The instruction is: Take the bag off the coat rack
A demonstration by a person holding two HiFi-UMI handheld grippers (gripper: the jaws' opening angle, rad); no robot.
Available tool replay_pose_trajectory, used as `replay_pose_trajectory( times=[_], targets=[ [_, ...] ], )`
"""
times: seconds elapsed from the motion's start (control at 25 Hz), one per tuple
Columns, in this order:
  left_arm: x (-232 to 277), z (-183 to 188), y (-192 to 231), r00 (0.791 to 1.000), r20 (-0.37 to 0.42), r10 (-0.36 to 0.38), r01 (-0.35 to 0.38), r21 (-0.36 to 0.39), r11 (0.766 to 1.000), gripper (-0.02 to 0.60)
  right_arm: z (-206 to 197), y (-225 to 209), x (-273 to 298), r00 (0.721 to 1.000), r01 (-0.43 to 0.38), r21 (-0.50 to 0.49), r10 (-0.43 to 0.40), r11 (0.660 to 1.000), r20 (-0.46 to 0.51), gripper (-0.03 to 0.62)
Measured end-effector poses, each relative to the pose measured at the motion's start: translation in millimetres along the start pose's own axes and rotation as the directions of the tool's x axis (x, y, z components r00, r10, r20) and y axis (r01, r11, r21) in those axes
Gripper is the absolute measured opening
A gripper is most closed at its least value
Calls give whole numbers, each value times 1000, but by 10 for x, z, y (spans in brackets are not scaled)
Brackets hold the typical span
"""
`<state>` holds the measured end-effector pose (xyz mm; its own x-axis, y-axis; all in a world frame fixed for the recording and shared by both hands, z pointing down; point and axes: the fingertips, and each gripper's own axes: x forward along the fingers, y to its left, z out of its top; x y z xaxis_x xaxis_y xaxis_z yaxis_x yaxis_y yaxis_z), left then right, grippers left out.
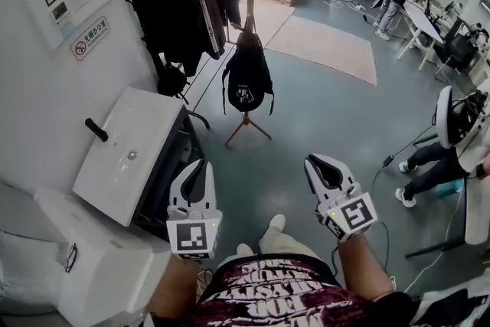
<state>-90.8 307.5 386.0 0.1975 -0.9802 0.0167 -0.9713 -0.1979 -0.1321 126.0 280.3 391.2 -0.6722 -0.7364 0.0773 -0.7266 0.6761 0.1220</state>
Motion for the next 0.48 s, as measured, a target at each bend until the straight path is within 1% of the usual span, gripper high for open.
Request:
replay_pose_trajectory(
  times=[0.08,0.16,0.2,0.48],
  targets=[
    [14,-30,26,1000,0,3,-3,-13,1000,18,-31,-24,24,1000,9,15,-9,1000,0,59],
    [41,-65,44,1000,-2,1,-1,-14,1000,65,-65,-55,55,1000,15,23,-15,1000,3,77],
    [61,-87,54,1000,-6,-2,2,-15,1000,77,-76,-67,77,1000,15,26,-15,1000,4,85],
    [286,-234,76,999,-48,-21,20,-29,999,84,-202,-237,260,1000,16,58,-16,998,-7,94]
  ],
)
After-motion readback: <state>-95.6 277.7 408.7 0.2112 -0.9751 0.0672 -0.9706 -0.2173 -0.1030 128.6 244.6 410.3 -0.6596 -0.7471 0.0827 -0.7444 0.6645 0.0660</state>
